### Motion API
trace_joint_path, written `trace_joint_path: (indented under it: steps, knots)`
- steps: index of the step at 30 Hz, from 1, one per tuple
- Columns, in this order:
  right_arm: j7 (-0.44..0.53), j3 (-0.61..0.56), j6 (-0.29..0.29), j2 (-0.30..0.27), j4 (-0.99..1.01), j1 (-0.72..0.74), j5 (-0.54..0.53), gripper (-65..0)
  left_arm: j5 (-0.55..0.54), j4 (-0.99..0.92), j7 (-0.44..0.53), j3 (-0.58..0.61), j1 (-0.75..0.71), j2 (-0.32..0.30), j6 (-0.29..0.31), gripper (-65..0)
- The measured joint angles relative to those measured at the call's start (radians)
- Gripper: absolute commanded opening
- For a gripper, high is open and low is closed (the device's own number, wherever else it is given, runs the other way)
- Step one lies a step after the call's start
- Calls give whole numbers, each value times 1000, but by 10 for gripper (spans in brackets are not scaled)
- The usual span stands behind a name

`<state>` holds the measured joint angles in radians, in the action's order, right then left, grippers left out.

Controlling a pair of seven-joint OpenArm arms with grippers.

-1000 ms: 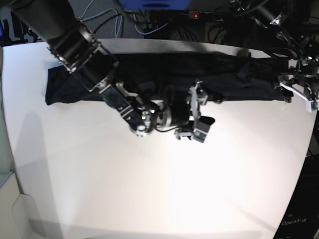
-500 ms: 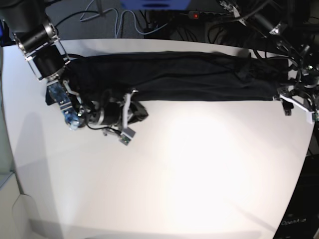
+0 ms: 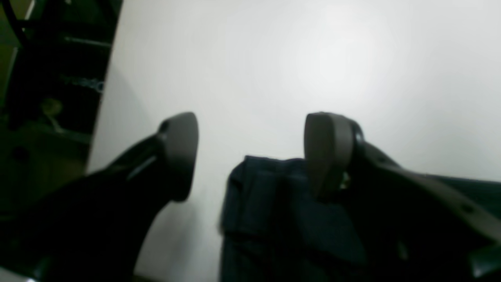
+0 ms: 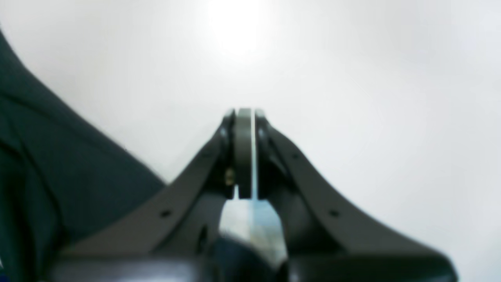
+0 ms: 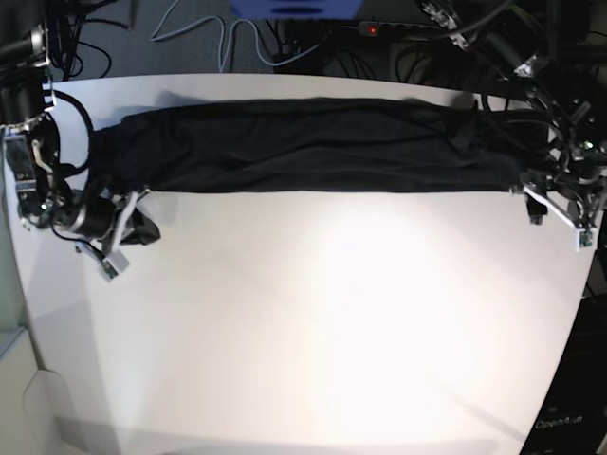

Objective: Fold the T-shirt properly
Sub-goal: 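Move the right gripper to the strip's free end and grasp it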

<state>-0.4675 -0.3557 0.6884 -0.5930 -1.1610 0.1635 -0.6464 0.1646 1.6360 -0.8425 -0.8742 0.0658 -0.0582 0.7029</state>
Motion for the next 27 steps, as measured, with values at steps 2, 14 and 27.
trace_joint_path:
  steps: [2, 14, 27]
  knots:
    - [-9, 33, 2, -16, -41, -57, 0, -650, 3, 0, -32, -1, 1, -18, 0, -243]
    - [-11, 174, 3, -46, -371, -288, 30, -650, 4, -8, -54, 8, -107, -57, 0, -243]
    - [3, 327, 3, 26, -364, -419, 141, -650, 3, -114, -35, 92, -124, -62, -4, -243]
